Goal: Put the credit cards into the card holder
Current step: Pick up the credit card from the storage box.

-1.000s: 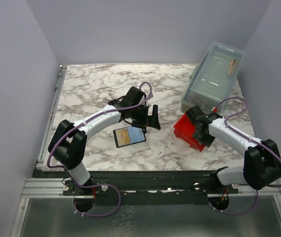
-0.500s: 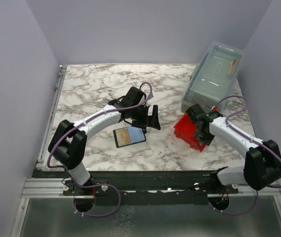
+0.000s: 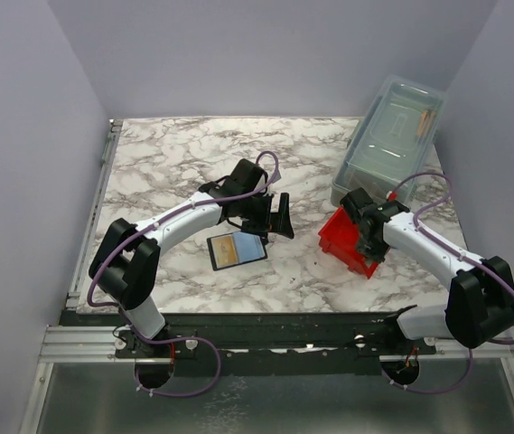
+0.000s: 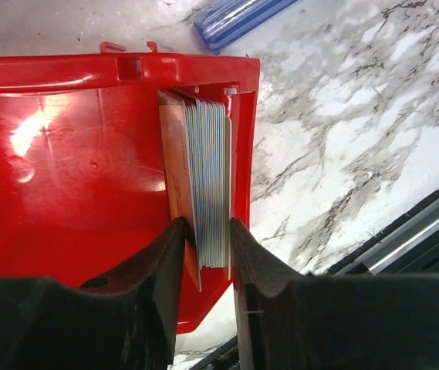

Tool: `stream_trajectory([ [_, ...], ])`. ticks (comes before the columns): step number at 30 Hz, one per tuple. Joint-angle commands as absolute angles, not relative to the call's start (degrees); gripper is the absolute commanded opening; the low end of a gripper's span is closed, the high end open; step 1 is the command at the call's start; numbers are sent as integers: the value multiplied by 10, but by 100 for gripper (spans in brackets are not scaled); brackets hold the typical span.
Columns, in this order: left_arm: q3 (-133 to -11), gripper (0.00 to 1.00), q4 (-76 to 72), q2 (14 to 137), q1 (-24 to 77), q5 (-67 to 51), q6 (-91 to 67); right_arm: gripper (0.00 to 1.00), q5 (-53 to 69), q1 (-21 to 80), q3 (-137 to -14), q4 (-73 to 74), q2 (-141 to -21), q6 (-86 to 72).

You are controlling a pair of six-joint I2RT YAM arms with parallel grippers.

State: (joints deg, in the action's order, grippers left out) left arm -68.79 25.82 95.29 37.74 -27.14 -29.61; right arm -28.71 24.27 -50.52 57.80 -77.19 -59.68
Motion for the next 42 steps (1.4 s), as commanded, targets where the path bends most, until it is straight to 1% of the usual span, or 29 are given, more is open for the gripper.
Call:
stream_trajectory([
  [1, -688, 96, 252, 960, 380, -286, -288, 29, -292, 240, -518, 600, -777, -592],
  [6, -688, 96, 252, 960, 380, -286, -287, 23, -296, 240, -518, 597, -777, -590],
  [10, -687, 96, 251, 960, 381, -287, -287, 15, -294, 240, -513, 591, -779, -590],
  [16, -688, 96, 252, 959, 380, -287, -287, 6, -293, 240, -509, 587, -779, -590],
  [21, -688, 96, 251, 961, 380, -287, -287, 11, -289, 240, -503, 591, -774, -592],
  [23, -689, 96, 251, 962, 381, -287, -286, 19, -283, 240, -500, 589, -767, -594],
  [27, -688, 96, 251, 964, 381, -292, -290, 23, -279, 240, -488, 585, -752, -604],
  [35, -714, 96, 211, 996, 409, -327, -364, 23, -271, 240, -447, 553, -734, -624],
  [39, -721, 96, 163, 1009, 438, -264, -431, 23, -265, 240, -435, 534, -736, -626],
  [42, -737, 94, 138, 1033, 450, -210, -463, 23, -265, 240, -429, 526, -737, -634],
])
